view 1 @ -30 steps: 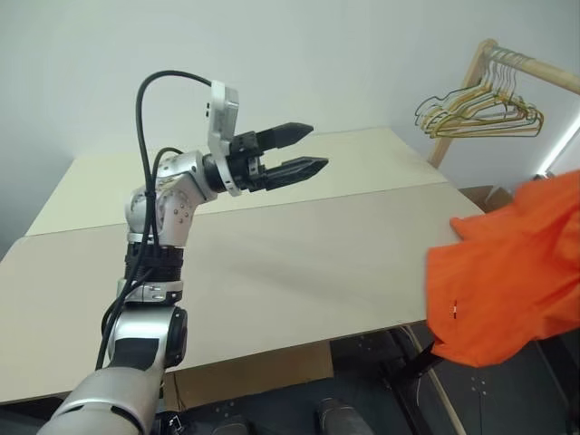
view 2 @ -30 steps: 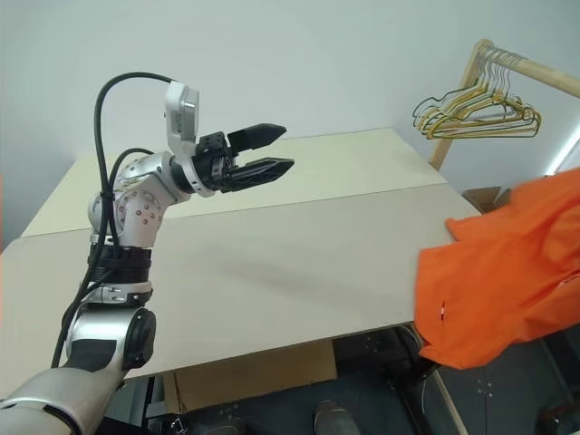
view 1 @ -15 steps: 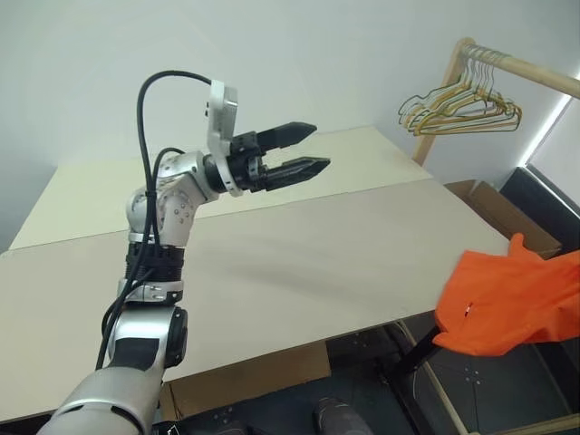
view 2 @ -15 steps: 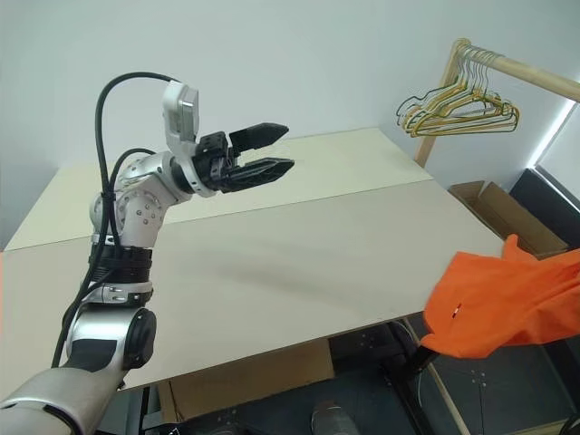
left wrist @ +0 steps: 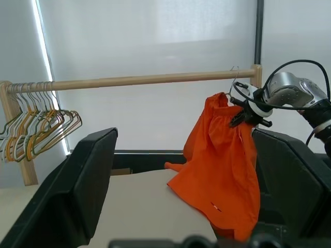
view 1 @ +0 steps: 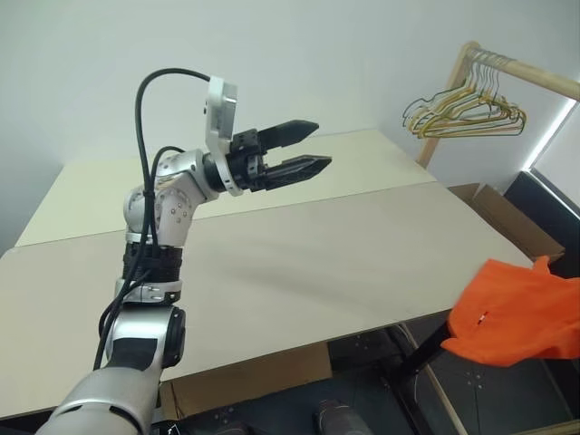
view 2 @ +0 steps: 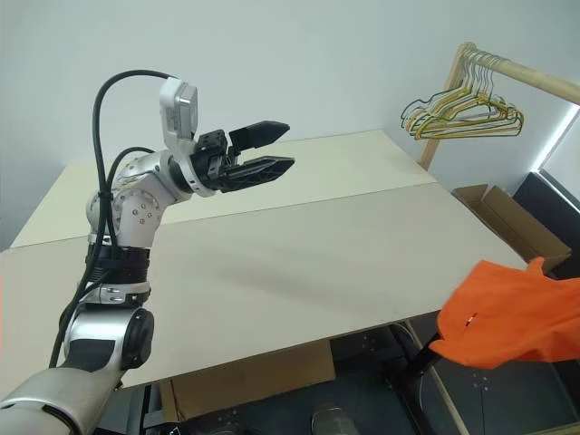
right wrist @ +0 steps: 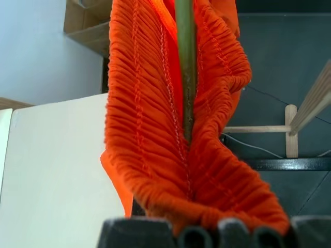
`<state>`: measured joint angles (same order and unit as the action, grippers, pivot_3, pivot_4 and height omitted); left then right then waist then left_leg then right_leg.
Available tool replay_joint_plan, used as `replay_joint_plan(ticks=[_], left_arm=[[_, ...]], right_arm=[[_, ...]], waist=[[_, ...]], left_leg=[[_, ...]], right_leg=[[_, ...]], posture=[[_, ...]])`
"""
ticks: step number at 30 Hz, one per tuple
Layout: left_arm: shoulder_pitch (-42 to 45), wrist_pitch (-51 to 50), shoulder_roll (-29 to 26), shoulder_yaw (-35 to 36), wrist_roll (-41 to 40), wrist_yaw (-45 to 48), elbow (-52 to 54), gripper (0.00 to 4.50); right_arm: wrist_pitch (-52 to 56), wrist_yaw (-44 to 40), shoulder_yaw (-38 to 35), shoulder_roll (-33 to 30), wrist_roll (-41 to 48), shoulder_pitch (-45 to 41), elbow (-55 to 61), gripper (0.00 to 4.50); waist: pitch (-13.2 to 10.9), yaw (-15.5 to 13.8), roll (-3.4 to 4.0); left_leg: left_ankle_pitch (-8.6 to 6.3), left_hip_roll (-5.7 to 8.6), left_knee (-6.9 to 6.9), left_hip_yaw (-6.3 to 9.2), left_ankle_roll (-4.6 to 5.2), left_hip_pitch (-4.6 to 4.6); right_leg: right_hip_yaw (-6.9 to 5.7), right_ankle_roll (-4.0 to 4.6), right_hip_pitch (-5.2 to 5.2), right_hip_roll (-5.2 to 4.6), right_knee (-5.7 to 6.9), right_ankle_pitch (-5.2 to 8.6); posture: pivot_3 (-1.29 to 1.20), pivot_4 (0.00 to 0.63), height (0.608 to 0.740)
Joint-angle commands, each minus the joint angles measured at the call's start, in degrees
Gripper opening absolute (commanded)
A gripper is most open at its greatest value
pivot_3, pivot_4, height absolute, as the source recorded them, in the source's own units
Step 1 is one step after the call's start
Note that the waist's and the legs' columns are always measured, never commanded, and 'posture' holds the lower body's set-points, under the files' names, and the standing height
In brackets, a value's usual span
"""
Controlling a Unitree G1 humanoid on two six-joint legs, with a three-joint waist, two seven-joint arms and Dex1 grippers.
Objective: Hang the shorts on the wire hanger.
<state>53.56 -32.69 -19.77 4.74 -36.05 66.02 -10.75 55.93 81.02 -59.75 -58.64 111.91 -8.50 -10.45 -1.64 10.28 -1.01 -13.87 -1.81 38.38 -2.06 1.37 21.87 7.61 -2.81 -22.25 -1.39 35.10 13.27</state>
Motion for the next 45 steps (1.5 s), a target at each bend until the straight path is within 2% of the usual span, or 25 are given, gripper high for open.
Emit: replay_joint_plan(ticks=[1, 10, 18, 25, 32, 38, 39, 43, 45], left_arm=[[0.42, 0.14, -0.44, 0.11, -0.93, -0.2, 2.04, 4.49], [0.0, -0.26, -0.76, -0.2, -1.28, 0.17, 2.54, 4.49], [0.88, 0.62, -0.66, -0.77, -0.83, 1.22, 1.51, 4.49], [0.36, 0.7, -0.8, -0.69, -0.93, 1.17, 2.01, 4.49], [0.28, 0.55, -0.87, -0.61, -1.02, 1.01, 2.24, 4.5], [0.48, 0.64, -0.98, -0.68, -0.88, 1.18, 1.88, 4.5], [0.51, 0.61, -0.99, -0.71, -0.87, 1.21, 1.85, 4.5], [0.8, 0.52, -1.11, -0.75, -0.86, 1.47, 1.53, 4.5], [1.0, 0.52, -1.12, -0.78, -0.81, 1.56, 1.33, 4.5]], right_arm=[[-2.06, 0.3, -1.06, -0.2, 1.09, 0.32, 0.0, 0.0], [-4.2, -1.93, -2.37, -1.85, 0.78, 3.8, -3.81, 0.0], [-2.21, -9.18, -0.42, -6.17, -4.68, 4.31, -10.65, 0.0], [-1.22, -9.82, 0.3, -5.03, -5.52, 5.12, -8.32, 0.0], [0.21, -10.8, 0.02, -7.12, -10.11, 6.98, -3.78, 2.08], [1.49, -9.89, 0.55, -8.4, -16.01, 8.28, 4.66, 4.32], [1.74, -9.87, 0.78, -8.55, -17.04, 8.33, 6.18, 4.46], [2.53, -9.93, 2.11, -8.61, -21.42, 8.34, 10.32, 4.46], [3.29, -9.8, 3.94, -9.45, -26.94, 9.16, 14.23, 4.46]], waist=[[0.0, 0.0, 0.0], [-0.03, -0.4, -0.09], [-0.03, -0.02, -0.13], [-0.04, 0.11, -0.15], [-0.03, 0.11, -0.11], [0.02, 0.11, -0.01], [0.04, 0.1, 0.04], [0.04, 0.19, 0.06], [0.04, 0.21, 0.06]], left_leg=[[0.0, 0.02, 0.0, 0.0, 0.0, 0.04], [0.0, 0.11, -0.07, 0.0, 0.0, 0.11], [0.0, 0.13, -0.09, -0.07, 0.0, 0.06], [0.0, 0.16, -0.09, -0.15, 0.0, 0.03], [-0.01, 0.22, -0.1, -0.23, 0.01, 0.03], [-0.01, 0.25, -0.11, -0.25, 0.01, 0.0], [-0.01, 0.25, -0.11, -0.25, 0.01, -0.01], [-0.01, 0.24, -0.12, -0.26, 0.0, -0.08], [-0.01, 0.24, -0.12, -0.26, 0.0, -0.09]], right_leg=[[0.05, -0.03, 0.0, 0.0, -0.05, -0.02], [0.22, -0.16, 0.0, -0.01, -0.13, 0.03], [0.39, -0.16, 0.0, 0.02, -0.13, 0.03], [0.64, -0.23, 0.0, 0.06, -0.13, 0.03], [0.84, -0.35, -0.02, 0.03, -0.14, 0.06], [1.01, -0.41, -0.03, 0.03, -0.14, 0.07], [1.02, -0.42, -0.03, 0.03, -0.13, 0.07], [1.07, -0.42, -0.03, 0.05, -0.12, 0.07], [1.1, -0.42, -0.03, 0.04, -0.12, 0.07]], posture=[[-0.11, 0.0, 0.74], [-0.12, 0.0, 0.74], [-0.12, 0.0, 0.74], [-0.12, 0.0, 0.74], [-0.12, 0.0, 0.74], [-0.12, 0.0, 0.74], [-0.12, 0.0, 0.74], [-0.12, 0.0, 0.74], [-0.12, 0.0, 0.74]])
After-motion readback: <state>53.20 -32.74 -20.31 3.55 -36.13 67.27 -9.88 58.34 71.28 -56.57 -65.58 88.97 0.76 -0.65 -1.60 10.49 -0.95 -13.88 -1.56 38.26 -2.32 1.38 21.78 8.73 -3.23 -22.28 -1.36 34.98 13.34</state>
